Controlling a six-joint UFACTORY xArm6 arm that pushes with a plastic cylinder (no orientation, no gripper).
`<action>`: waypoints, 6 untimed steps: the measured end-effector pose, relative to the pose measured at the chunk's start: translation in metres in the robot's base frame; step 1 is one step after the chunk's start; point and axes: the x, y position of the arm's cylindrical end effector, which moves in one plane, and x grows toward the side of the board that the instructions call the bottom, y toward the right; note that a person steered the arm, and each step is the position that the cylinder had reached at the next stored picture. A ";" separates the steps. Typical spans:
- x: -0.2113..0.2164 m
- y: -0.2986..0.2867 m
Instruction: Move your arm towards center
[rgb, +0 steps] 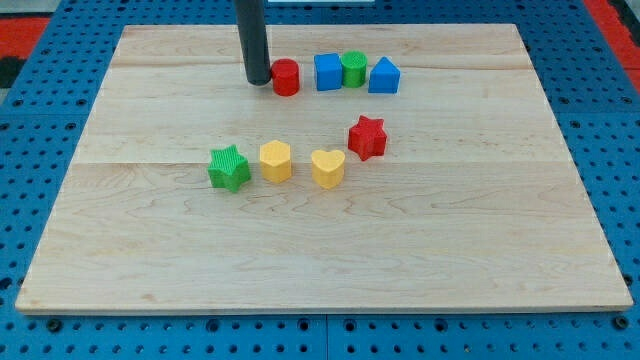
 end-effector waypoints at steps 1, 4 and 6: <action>0.000 -0.021; 0.039 0.038; 0.039 0.163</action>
